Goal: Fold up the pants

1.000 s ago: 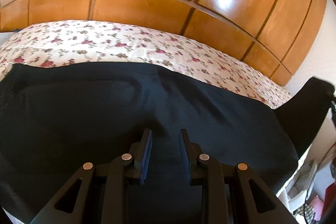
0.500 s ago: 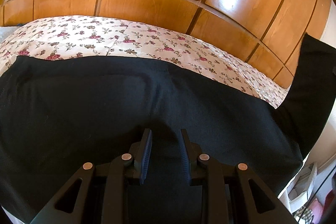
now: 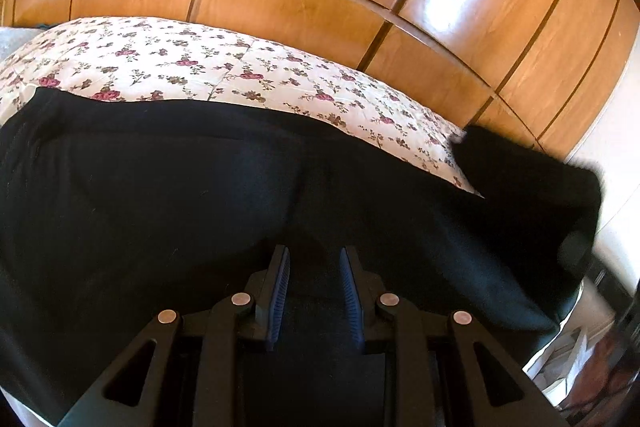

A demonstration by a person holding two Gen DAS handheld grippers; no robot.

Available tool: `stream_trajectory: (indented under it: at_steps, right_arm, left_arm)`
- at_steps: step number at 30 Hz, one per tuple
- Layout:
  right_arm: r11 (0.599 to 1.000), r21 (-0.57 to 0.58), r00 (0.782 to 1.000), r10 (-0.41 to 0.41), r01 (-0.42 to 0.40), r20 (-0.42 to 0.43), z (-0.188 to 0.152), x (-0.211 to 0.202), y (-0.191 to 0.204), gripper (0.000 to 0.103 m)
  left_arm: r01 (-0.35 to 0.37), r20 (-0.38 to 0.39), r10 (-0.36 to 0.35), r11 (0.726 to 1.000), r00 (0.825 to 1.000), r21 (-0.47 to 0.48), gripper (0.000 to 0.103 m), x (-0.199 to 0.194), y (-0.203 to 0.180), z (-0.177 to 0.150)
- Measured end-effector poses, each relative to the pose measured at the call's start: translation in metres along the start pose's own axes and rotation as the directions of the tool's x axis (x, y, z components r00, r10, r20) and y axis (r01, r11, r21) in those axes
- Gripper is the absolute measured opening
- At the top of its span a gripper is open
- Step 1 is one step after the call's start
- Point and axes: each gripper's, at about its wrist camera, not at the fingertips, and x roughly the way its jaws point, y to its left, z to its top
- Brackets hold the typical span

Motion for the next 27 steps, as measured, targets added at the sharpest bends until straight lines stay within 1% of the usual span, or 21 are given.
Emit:
stream_trajectory:
  at_steps: [2,3,5,6,7,8,9,10,13,15,16,18,20,21,22,23,24,26,27]
  right_arm:
    - [1.000,-0.019,0.999,0.009,-0.009,-0.049,-0.011,0.012,0.007,0.019]
    - [1.000,-0.028,0.997,0.005,-0.007,-0.074,-0.016,0.019,0.010,0.021]
    - [0.999,-0.046,0.993,-0.011,0.005,-0.117,-0.024,0.028,0.014,0.023]
    - [0.999,-0.054,0.990,-0.017,0.010,-0.142,-0.028,0.034,0.014,0.027]
    - [0.999,-0.052,0.987,-0.011,0.003,-0.161,-0.031,0.036,0.014,0.033]
    - [0.999,-0.040,0.982,0.012,-0.020,-0.189,-0.033,0.039,0.013,0.048]
    - [0.998,-0.023,0.979,0.044,-0.050,-0.199,-0.037,0.041,0.013,0.058]
    - [0.998,-0.023,0.981,0.048,-0.053,-0.187,-0.039,0.039,0.015,0.060]
    - [0.997,-0.017,0.985,0.067,-0.071,-0.156,-0.038,0.025,0.014,0.060]
    - [0.997,0.020,0.994,0.071,-0.069,-0.084,-0.035,0.003,0.006,0.060]
    - [0.998,0.044,0.997,0.056,-0.054,-0.044,-0.033,-0.010,-0.002,0.060]
    - [0.997,0.083,1.000,-0.003,0.002,0.014,-0.032,-0.034,-0.019,0.060]
    - [0.985,0.137,0.992,-0.116,0.108,0.050,-0.034,-0.060,-0.042,0.061]
    - [0.972,0.168,0.983,-0.178,0.167,0.052,-0.036,-0.071,-0.054,0.062]
    - [0.946,0.212,0.965,-0.259,0.245,0.042,-0.040,-0.085,-0.070,0.062]
    - [0.924,0.243,0.950,-0.311,0.296,0.027,-0.044,-0.094,-0.081,0.062]
    - [0.892,0.284,0.931,-0.364,0.352,-0.009,-0.051,-0.104,-0.097,0.064]
    - [0.850,0.335,0.912,-0.401,0.406,-0.088,-0.062,-0.114,-0.119,0.064]
    - [0.833,0.360,0.906,-0.404,0.420,-0.123,-0.070,-0.118,-0.128,0.064]
  left_arm:
    - [0.008,0.000,-0.008,1.000,1.000,-0.016,0.026,-0.001,0.001,0.001]
    - [0.012,-0.001,-0.012,1.000,1.000,-0.026,0.026,-0.001,0.002,0.001]
    - [0.021,-0.001,-0.021,0.999,1.000,-0.041,0.026,-0.002,0.004,0.002]
    - [0.027,0.000,-0.027,0.998,1.000,-0.049,0.026,-0.002,0.004,0.002]
    - [0.032,0.001,-0.032,0.998,0.999,-0.056,0.027,-0.002,0.005,0.003]
    - [0.040,0.003,-0.040,0.997,0.999,-0.066,0.027,-0.002,0.005,0.003]
    - [0.054,0.007,-0.054,0.996,0.999,-0.075,0.027,-0.003,0.005,0.004]
    - [0.067,0.009,-0.067,0.994,0.998,-0.081,0.028,-0.003,0.005,0.004]
    - [0.122,0.009,-0.121,0.986,0.993,-0.112,0.036,-0.003,0.004,0.006]
    - [0.177,0.011,-0.177,0.975,0.984,-0.136,0.039,-0.003,0.002,0.008]
    - [0.206,0.013,-0.206,0.968,0.978,-0.146,0.042,-0.003,0.000,0.009]
    - [0.256,0.016,-0.257,0.954,0.966,-0.158,0.046,-0.001,-0.005,0.011]
    - [0.300,0.014,-0.302,0.940,0.953,-0.164,0.054,0.002,-0.012,0.015]
    - [0.317,0.009,-0.319,0.934,0.948,-0.165,0.055,0.004,-0.016,0.016]
    - [0.331,0.001,-0.336,0.929,0.942,-0.164,0.057,0.008,-0.021,0.017]
    - [0.336,-0.013,-0.343,0.928,0.939,-0.162,0.058,0.011,-0.026,0.018]
    - [0.337,-0.032,-0.346,0.928,0.938,-0.158,0.058,0.016,-0.031,0.018]
    - [0.338,-0.066,-0.350,0.930,0.934,-0.147,0.058,0.024,-0.039,0.018]
    - [0.333,-0.082,-0.346,0.932,0.935,-0.140,0.058,0.028,-0.044,0.017]
